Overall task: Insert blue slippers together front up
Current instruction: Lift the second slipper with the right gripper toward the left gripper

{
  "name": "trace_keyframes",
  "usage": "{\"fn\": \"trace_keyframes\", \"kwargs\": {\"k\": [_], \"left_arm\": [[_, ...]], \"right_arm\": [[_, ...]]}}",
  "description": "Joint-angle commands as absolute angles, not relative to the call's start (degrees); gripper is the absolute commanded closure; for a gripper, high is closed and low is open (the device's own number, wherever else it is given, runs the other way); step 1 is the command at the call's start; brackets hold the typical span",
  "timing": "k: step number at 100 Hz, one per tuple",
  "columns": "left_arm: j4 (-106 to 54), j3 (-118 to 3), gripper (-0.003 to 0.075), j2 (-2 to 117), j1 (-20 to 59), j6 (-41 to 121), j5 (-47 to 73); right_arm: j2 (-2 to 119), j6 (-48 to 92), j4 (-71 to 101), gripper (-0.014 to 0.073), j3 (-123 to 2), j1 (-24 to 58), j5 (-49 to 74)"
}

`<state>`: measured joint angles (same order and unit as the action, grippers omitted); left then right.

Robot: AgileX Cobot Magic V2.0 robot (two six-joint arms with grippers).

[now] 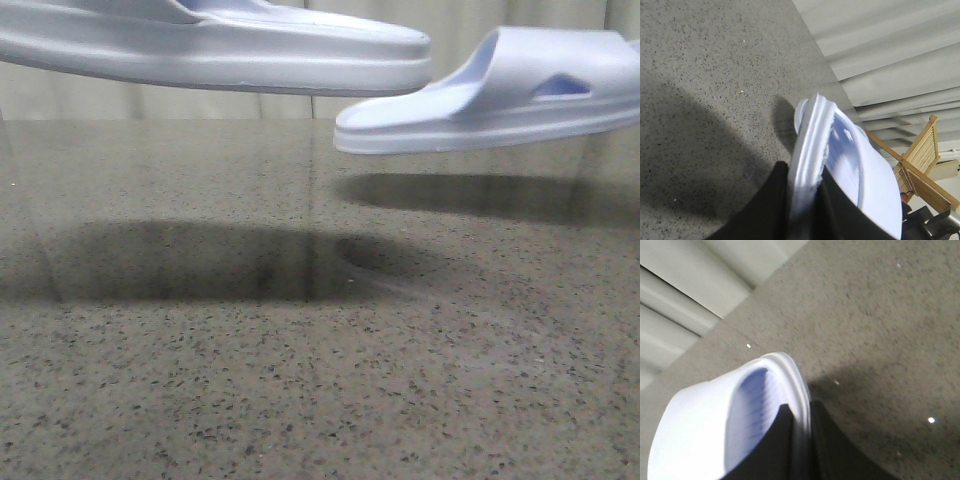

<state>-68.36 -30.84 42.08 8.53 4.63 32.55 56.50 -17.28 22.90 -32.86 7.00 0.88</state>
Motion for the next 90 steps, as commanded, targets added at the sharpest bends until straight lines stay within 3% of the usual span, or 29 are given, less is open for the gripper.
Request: {"fn": "trace_keyframes", "kwargs": {"k": [1,19,55,90], "left_arm": [[-71.52,-32.41,0.0704,41.78,8.97,4.1,31.59],[-71.52,-32.41,0.0704,41.78,8.97,4.1,31.48],[-73.98,-32.41,0.0704,43.47,8.97,4.1,31.26],[-76.04,-32.41,0.0704,43.47,8.97,4.1,31.29]], "right_arm": [[53.53,-16.6,23.36,0.0701,-37.04,6.54,-6.06],[48.35,-16.6,23.36,0.07,-41.56,6.54,-3.97],[37.28,-16.6,25.49,0.07,-44.64,6.54,14.62],[35.37,-16.6,28.8,0.0701,-44.64,6.66,28.8]]}}
